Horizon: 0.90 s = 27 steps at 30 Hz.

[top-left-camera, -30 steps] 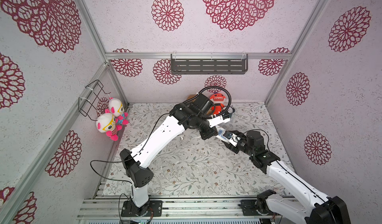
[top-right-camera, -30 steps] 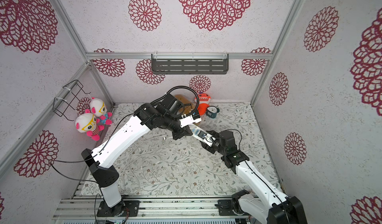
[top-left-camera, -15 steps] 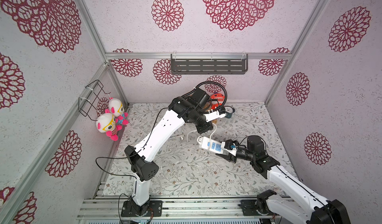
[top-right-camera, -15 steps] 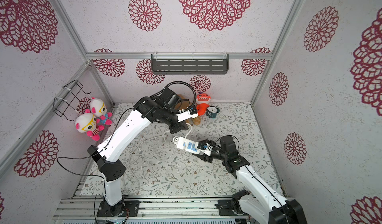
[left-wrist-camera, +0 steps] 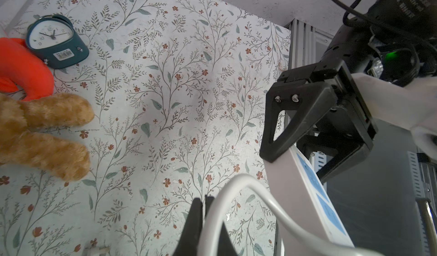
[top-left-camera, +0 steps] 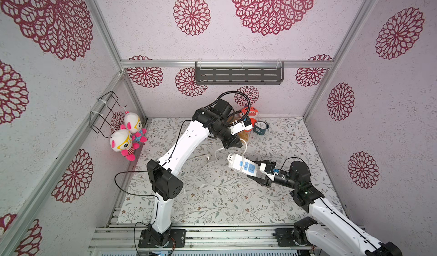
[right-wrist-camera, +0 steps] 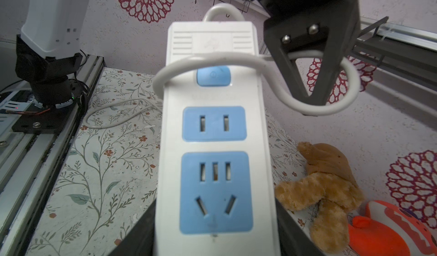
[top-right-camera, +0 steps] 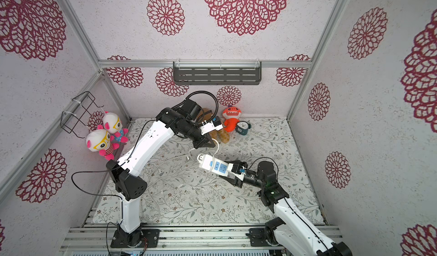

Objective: Wrap the cord around the power strip
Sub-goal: Wrap the power cord around the power strip.

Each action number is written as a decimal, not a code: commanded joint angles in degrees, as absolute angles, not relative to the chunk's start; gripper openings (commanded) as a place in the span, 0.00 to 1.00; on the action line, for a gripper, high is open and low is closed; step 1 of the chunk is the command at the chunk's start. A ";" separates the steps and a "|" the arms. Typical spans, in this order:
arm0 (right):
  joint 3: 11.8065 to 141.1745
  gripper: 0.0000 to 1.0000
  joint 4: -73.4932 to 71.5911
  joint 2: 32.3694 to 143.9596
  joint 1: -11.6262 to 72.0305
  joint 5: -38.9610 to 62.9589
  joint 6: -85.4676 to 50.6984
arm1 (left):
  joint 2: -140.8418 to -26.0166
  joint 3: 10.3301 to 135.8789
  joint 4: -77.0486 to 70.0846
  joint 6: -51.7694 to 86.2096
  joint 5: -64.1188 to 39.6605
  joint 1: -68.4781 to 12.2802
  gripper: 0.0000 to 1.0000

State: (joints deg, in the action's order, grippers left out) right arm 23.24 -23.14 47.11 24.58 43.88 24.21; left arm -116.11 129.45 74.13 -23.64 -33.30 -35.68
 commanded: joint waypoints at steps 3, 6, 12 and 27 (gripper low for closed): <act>20.12 0.34 -42.67 42.84 25.58 44.93 16.41 | -118.84 128.78 66.79 -21.29 -38.58 -33.86 0.04; 18.20 0.33 -48.69 41.94 25.63 40.52 14.01 | -119.70 127.81 64.72 -19.01 -41.32 -33.75 0.06; 16.60 0.33 -53.79 41.58 25.60 36.17 12.36 | -116.72 118.67 52.41 -12.65 -47.66 -33.68 0.09; 14.22 0.34 -69.98 46.02 25.60 24.46 10.37 | -108.87 98.88 19.79 6.54 -55.43 -32.57 0.21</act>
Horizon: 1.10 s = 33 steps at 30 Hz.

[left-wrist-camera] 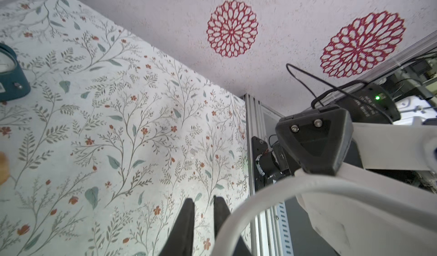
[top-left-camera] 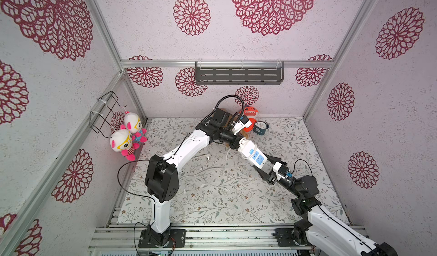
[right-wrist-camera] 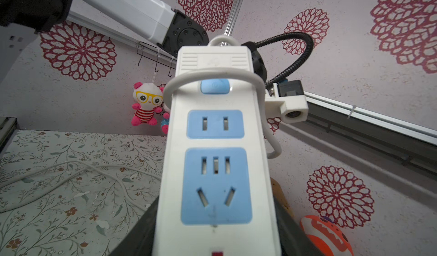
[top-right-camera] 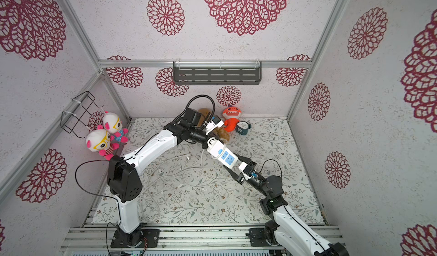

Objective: Wrap the cord around the power strip
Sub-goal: Wrap the power cord around the power strip.

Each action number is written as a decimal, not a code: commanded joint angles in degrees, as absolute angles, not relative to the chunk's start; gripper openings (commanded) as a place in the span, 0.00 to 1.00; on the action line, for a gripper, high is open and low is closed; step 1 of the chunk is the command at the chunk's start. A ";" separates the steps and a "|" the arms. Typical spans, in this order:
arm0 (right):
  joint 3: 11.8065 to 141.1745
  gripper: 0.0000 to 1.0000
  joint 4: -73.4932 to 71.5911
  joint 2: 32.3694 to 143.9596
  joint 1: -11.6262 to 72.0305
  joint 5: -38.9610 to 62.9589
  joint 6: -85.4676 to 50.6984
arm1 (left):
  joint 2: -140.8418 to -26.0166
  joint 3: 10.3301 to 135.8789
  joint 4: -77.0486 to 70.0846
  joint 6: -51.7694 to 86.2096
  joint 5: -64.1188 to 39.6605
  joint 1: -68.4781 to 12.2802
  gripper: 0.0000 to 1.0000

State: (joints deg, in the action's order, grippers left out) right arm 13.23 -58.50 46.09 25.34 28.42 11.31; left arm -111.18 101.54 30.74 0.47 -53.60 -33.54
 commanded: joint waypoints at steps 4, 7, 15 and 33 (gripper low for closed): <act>14.53 0.34 -72.57 47.19 25.64 22.35 10.05 | -108.20 93.68 11.43 11.64 -55.80 -32.52 0.22; 15.08 0.34 -72.99 47.59 25.60 21.40 9.65 | -108.43 91.28 8.01 13.97 -55.74 -32.52 0.22; 16.67 0.34 -72.29 48.12 25.53 17.82 8.59 | -108.63 85.08 -1.80 20.12 -55.08 -32.78 0.29; 23.47 0.34 -54.91 47.71 24.11 0.58 11.84 | -107.56 68.92 -22.02 33.44 -53.15 -36.64 0.21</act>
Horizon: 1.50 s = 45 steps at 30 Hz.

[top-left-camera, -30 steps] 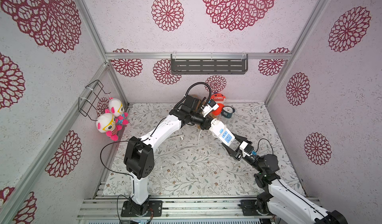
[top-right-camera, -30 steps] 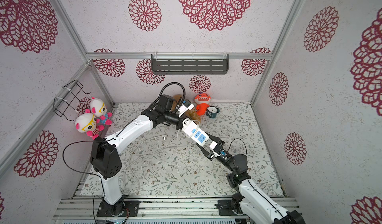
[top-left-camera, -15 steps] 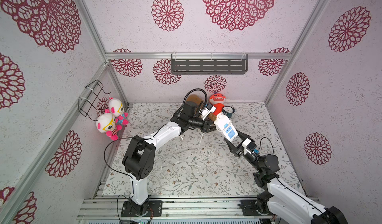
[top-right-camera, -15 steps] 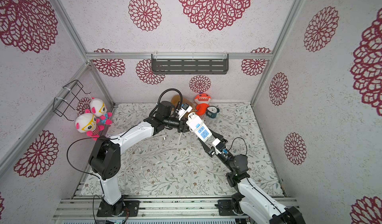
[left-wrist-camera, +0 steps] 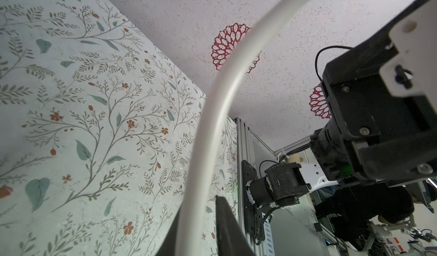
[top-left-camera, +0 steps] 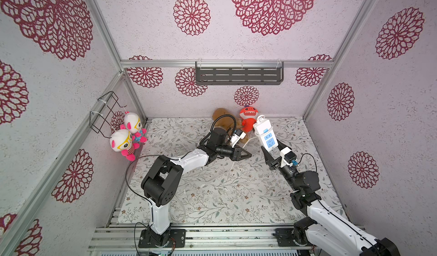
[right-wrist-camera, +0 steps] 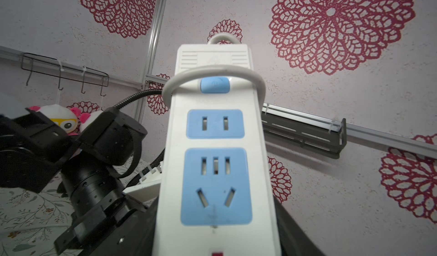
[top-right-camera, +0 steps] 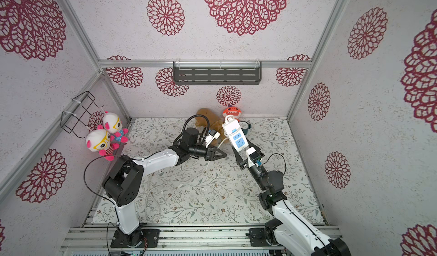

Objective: Wrap the cord around the power strip
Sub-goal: Wrap the power cord around the power strip.

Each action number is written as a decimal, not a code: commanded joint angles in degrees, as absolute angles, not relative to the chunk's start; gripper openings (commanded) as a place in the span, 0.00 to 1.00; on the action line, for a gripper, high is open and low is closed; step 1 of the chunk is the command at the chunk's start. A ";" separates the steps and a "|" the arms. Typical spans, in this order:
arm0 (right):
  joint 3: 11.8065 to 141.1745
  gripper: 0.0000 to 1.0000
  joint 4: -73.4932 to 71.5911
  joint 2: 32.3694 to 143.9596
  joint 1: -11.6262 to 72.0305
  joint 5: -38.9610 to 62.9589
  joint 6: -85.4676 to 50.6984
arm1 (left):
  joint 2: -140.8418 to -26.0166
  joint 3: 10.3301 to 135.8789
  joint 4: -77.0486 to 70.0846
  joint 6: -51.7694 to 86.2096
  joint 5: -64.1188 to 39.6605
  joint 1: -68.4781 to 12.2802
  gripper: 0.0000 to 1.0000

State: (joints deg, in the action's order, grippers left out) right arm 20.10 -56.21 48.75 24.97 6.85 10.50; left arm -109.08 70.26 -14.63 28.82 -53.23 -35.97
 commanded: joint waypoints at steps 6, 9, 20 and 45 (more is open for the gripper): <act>29.07 0.33 -41.93 47.99 19.94 0.03 12.08 | -105.40 66.10 -21.86 34.95 -56.65 -37.79 0.13; 30.49 0.33 -37.57 47.66 17.39 0.96 11.84 | -100.39 66.27 -8.58 24.76 -51.89 -37.79 0.07; 33.94 0.33 -25.71 49.09 11.48 7.51 10.17 | -93.49 76.73 26.70 1.47 -38.46 -38.88 0.00; 34.20 0.28 0.06 55.29 19.13 38.73 40.37 | -109.29 126.80 69.91 -24.62 -19.42 -44.78 0.00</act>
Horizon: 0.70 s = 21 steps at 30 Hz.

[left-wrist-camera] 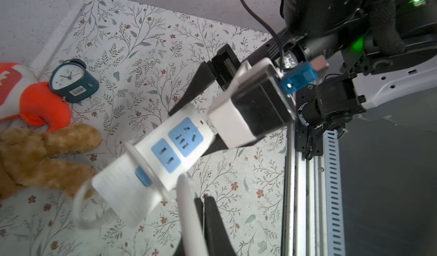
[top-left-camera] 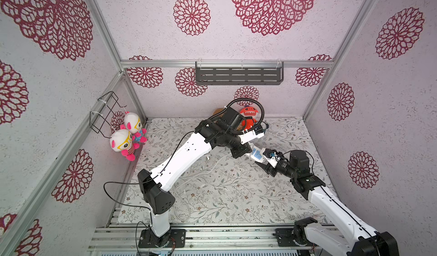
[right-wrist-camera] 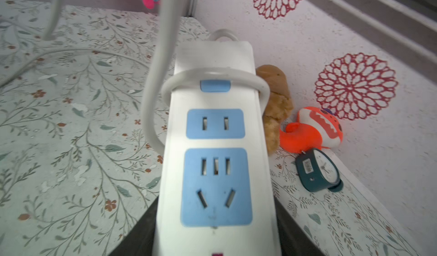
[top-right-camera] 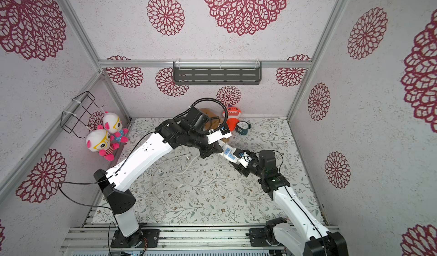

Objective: Wrap the cord around the power strip
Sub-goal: Wrap the power cord around the power strip.

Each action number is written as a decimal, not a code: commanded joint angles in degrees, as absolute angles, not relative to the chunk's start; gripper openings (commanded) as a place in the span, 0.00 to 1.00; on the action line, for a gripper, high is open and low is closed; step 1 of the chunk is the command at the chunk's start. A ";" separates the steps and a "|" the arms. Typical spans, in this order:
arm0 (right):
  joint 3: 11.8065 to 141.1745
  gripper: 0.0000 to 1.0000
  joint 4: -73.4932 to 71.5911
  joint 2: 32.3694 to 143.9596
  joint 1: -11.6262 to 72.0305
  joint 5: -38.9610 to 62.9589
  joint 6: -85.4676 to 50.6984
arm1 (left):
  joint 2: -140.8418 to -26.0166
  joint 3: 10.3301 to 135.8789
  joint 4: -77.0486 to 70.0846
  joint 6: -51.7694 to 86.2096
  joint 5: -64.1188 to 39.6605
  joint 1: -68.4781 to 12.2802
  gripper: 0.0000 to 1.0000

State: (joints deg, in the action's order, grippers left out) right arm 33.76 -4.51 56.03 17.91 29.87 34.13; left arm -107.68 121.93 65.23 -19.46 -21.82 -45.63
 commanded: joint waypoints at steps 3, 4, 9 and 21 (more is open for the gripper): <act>34.98 0.26 4.12 55.67 22.08 44.07 43.80 | -109.89 127.76 70.05 -24.52 -19.46 -43.14 0.00; 34.67 0.27 3.63 55.66 23.06 46.11 43.71 | -109.78 127.42 69.72 -24.57 -19.97 -42.55 0.01; 33.07 0.29 -3.43 54.37 26.66 49.83 39.87 | -110.79 126.68 69.69 -24.23 -22.82 -39.95 0.05; 32.21 0.28 -22.88 47.83 31.11 49.57 26.95 | -111.42 119.78 64.94 -21.61 -34.01 -36.31 0.23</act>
